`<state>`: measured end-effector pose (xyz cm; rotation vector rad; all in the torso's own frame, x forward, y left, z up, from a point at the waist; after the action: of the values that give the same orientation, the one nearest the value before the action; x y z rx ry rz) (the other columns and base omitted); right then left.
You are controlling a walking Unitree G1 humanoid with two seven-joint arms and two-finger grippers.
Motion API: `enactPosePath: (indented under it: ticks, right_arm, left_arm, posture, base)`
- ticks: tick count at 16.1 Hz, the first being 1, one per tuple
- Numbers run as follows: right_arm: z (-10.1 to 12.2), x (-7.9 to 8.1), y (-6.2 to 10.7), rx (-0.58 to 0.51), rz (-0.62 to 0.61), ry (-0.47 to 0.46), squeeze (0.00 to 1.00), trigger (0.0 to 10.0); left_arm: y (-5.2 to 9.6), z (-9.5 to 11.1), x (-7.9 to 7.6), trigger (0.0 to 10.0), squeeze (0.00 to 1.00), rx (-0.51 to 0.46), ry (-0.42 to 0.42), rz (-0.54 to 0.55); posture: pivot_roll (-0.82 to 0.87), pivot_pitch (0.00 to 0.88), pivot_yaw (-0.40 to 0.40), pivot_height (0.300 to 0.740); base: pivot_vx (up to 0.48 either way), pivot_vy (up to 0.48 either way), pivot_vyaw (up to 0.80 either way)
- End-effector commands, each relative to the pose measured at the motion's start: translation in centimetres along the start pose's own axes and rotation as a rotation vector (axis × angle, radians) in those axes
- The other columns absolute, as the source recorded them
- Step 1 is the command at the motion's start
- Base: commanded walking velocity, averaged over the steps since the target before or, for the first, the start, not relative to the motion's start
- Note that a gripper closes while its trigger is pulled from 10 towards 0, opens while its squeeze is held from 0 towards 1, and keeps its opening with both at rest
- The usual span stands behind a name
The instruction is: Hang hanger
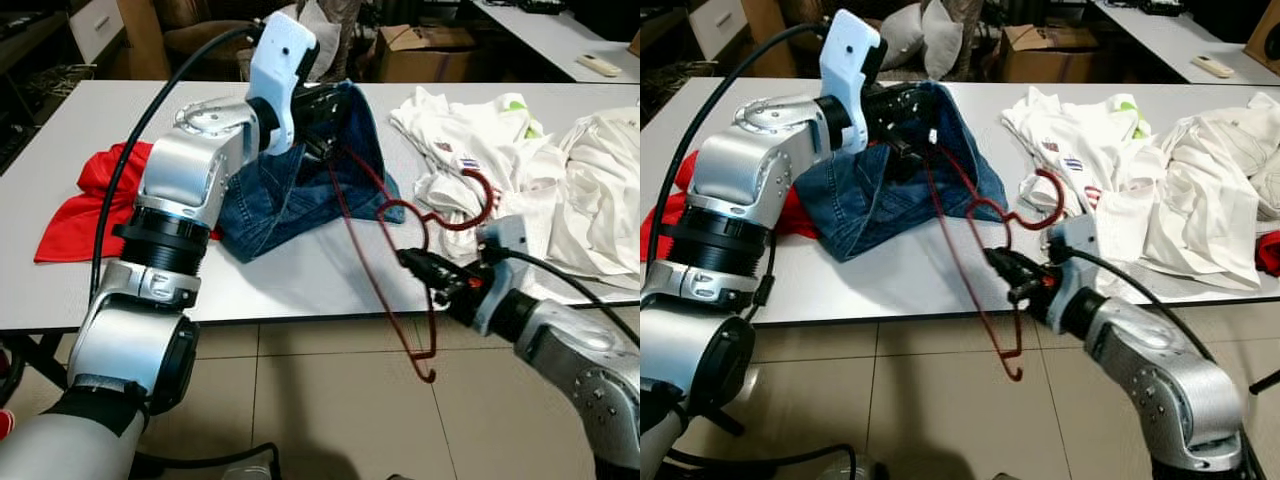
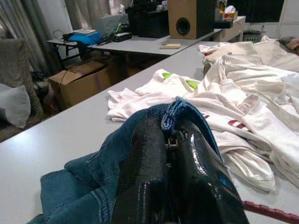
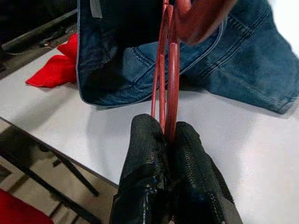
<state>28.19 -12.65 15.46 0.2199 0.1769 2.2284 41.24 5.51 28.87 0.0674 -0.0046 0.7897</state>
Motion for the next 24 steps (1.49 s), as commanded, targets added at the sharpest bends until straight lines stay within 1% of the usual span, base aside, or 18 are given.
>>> enactPosePath:
  ticks: [1,3,5,7,9,10,11,12,13,14,15,16,18,19,21,22,23,24]
  right_arm:
    - [0.9,0.7,0.0,-0.032,0.020,-0.005,0.00,10.0]
    - [2.1,1.0,-0.5,-0.086,0.030,-0.047,0.00,10.0]
    - [2.7,0.9,-1.2,-0.111,0.025,-0.086,0.00,10.0]
    - [1.9,-0.5,-2.2,-0.075,-0.076,-0.182,0.00,10.0]
    - [0.5,-0.6,-2.7,-0.036,-0.099,-0.285,0.00,10.0]
    - [0.2,-0.4,-2.8,-0.028,-0.097,-0.306,0.00,10.0]
    - [-0.8,-0.7,-2.7,-0.004,-0.121,-0.353,0.00,10.0]
    - [-2.7,-3.4,-2.2,0.044,-0.257,-0.406,0.00,10.0]
    - [-2.7,-5.5,-2.0,0.039,-0.339,-0.411,0.00,10.0]
    - [-1.8,-6.8,-2.1,0.011,-0.372,-0.389,0.00,10.0]
    - [2.3,-8.8,-2.9,-0.095,-0.380,-0.324,0.00,10.0]
    - [3.7,-9.0,-3.1,-0.131,-0.364,-0.303,0.00,10.0]
    - [8.6,-8.5,-3.9,-0.269,-0.275,-0.283,0.00,10.0]
    - [9.7,-7.8,-4.3,-0.294,-0.223,-0.282,0.00,10.0]
    - [8.2,-6.6,-4.9,-0.240,-0.179,-0.279,0.00,10.0]
    - [6.0,-6.4,-5.2,-0.172,-0.187,-0.288,0.00,10.0]
    - [2.5,-6.3,-4.9,-0.097,-0.223,-0.339,0.00,10.0]
    - [1.8,-6.3,-4.7,-0.083,-0.233,-0.353,0.00,10.0]
  left_arm:
    - [0.1,1.4,-0.8,0.0,0.00,-0.019,-0.064,-0.023]
    - [0.3,0.9,-1.1,0.0,0.00,0.012,-0.103,-0.048]
    - [0.3,0.1,-2.3,0.0,0.00,0.037,-0.118,-0.094]
    - [0.4,-0.8,-3.9,0.0,0.00,0.067,-0.126,-0.153]
    - [0.5,-1.8,-4.3,0.0,0.00,0.093,-0.137,-0.151]
    - [0.5,-1.9,-4.2,0.0,0.00,0.098,-0.140,-0.145]
    - [0.7,-2.5,-3.4,0.0,0.00,0.124,-0.174,-0.106]
    - [1.6,-2.9,-0.2,0.0,0.00,0.174,-0.221,0.014]
    - [2.5,-2.7,2.5,0.0,0.00,0.200,-0.240,0.107]
    - [3.3,-2.4,4.7,0.0,0.00,0.214,-0.263,0.186]
    - [5.8,-0.3,9.5,0.0,0.00,0.216,-0.328,0.377]
    - [6.4,0.6,10.5,0.0,0.00,0.206,-0.344,0.419]
    - [8.4,4.8,12.3,0.0,0.00,0.123,-0.371,0.510]
    - [9.0,7.0,12.0,0.0,0.00,0.077,-0.381,0.498]
    - [8.6,8.2,9.9,0.0,0.00,0.025,-0.339,0.391]
    - [7.5,8.0,8.0,0.0,0.00,0.012,-0.294,0.284]
    - [4.9,5.9,3.7,0.0,0.00,0.029,-0.204,0.066]
    - [4.4,5.3,2.7,0.0,0.00,0.038,-0.184,0.022]
  posture:
    - [0.01,0.000,0.023,0.740]
    - [0.01,0.000,0.019,0.740]
    - [0.01,0.000,0.013,0.740]
    - [0.01,0.000,0.010,0.740]
    - [0.01,0.000,0.005,0.740]
    - [0.01,0.000,0.005,0.740]
    - [0.01,0.000,0.005,0.740]
    - [0.01,0.000,0.009,0.740]
    - [0.01,0.000,0.011,0.740]
    - [0.01,0.000,0.015,0.740]
    - [0.02,0.000,0.013,0.740]
    - [0.02,0.000,0.009,0.740]
    - [0.04,0.000,-0.006,0.740]
    - [0.04,0.000,-0.006,0.740]
    - [0.05,0.000,-0.020,0.740]
    - [0.06,0.000,-0.020,0.740]
    - [0.05,0.000,-0.013,0.740]
    - [0.05,0.000,-0.010,0.740]
  base:
    - [0.000,0.000,0.00]
    - [0.000,0.000,0.00]
    - [0.000,0.000,0.00]
    - [0.000,0.000,0.00]
    - [0.000,0.000,0.00]
    - [0.000,0.000,0.00]
    - [0.000,0.000,0.00]
    - [0.000,0.000,0.00]
    - [0.000,0.000,0.00]
    - [0.000,0.000,0.00]
    - [0.000,0.000,0.00]
    - [0.000,0.000,0.00]
    - [0.000,0.000,0.00]
    - [0.000,0.000,0.00]
    - [0.000,0.000,0.00]
    - [0.000,0.000,0.00]
    - [0.000,0.000,0.00]
    - [0.000,0.000,0.00]
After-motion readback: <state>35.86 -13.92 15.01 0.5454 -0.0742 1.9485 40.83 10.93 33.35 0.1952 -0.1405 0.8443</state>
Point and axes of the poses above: a point about 5 cm out from each wrist's last joint towards the gripper, its own y axis pointing back from the gripper into the wrist, its own z axis along the axis of the wrist's last joint, x = y × z, the point moved 5 cm from there along -y, pointing out of the wrist towards the gripper, and after that the axes turned 10 degrees about y, right-handed, at the moved point
